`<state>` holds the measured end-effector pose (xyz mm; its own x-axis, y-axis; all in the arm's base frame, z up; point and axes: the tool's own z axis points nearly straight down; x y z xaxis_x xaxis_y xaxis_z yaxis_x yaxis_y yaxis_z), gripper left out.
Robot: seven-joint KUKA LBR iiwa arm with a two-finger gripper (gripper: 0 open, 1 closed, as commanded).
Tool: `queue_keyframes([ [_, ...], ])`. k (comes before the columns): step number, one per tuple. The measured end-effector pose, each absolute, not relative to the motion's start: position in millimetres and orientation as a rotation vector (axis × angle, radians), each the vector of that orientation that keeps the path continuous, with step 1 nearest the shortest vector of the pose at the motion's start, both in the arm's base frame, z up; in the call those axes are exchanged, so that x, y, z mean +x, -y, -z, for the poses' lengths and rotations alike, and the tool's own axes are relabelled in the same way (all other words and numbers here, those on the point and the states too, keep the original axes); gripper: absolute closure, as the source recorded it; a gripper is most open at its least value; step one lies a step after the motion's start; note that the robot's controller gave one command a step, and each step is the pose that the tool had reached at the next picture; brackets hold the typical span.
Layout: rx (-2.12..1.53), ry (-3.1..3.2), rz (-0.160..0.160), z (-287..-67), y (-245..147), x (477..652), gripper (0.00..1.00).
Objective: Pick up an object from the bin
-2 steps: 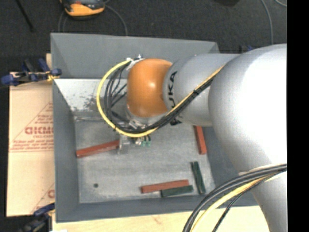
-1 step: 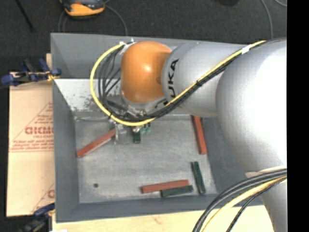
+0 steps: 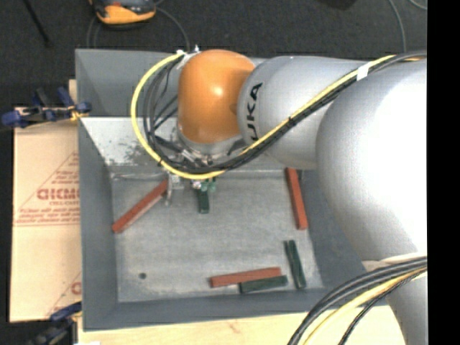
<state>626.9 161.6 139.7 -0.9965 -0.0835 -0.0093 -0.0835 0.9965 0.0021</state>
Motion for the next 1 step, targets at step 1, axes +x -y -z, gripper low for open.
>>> queue_keyframes([
  [1, -1.103, -2.933, 0.001, -110.9, -186.8, 641.4, 0.00],
])
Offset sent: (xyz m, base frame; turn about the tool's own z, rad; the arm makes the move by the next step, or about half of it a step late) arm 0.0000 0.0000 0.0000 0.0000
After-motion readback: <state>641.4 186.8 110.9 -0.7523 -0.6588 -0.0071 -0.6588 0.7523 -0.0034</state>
